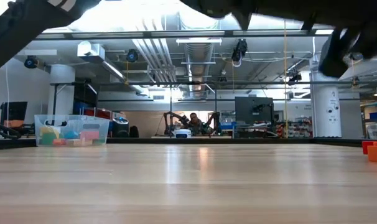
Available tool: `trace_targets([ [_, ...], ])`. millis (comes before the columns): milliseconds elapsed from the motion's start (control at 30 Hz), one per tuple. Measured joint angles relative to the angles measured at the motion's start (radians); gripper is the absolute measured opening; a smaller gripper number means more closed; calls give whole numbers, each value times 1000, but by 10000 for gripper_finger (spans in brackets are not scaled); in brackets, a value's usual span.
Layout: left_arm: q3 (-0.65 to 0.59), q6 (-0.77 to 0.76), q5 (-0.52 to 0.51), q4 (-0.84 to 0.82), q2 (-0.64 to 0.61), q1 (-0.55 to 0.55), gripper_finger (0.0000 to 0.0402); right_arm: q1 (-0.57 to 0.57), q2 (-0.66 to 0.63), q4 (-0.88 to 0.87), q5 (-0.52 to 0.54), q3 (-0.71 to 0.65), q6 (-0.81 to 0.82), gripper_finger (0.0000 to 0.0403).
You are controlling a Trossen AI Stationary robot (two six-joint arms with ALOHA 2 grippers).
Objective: Sort blocks by size
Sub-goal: Put the green square game piece into the blue bin
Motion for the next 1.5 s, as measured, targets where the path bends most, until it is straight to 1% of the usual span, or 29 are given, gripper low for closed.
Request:
trace_targets([
  [133,-4,0,2,-2,-8,3,135,0,0,0,2,7,-13,12],
  [233,30,6,7,-21,-8,1,134,0,2,-1,-2,7,7,12],
  [300,57,34,-3,-58,-8,0,134,3,3,-3,-28,7,30,12],
  [367,91,82,-38,-122,-10,0,134,3,-2,-10,-67,8,42,12],
  [433,123,150,-84,-191,-22,2,134,3,-3,-16,-81,26,61,12],
  [533,104,244,-163,-243,-91,8,133,3,-4,-15,-80,86,59,12],
  [667,106,382,-266,-432,-192,22,133,3,7,-12,-66,188,16,12],
  [733,105,451,-307,-526,-242,31,133,3,10,-16,-32,228,-2,12],
  [933,105,523,-339,-868,-429,84,133,2,-3,-33,26,262,-1,12],
  [1033,103,528,-357,-1010,-505,109,133,2,-8,-57,44,262,51,12],
  [1100,100,528,-357,-1038,-552,118,133,2,-3,-95,56,262,94,12],
  [1167,102,532,-357,-1030,-596,119,133,2,11,-129,68,253,135,13],
  [1267,105,546,-363,-1023,-642,115,133,-6,32,-138,93,229,189,19],
  [1367,104,547,-358,-1027,-654,108,133,-29,47,-127,94,209,243,40],
  [1500,110,588,-345,-1020,-656,91,133,-90,53,-61,87,204,242,87],
])
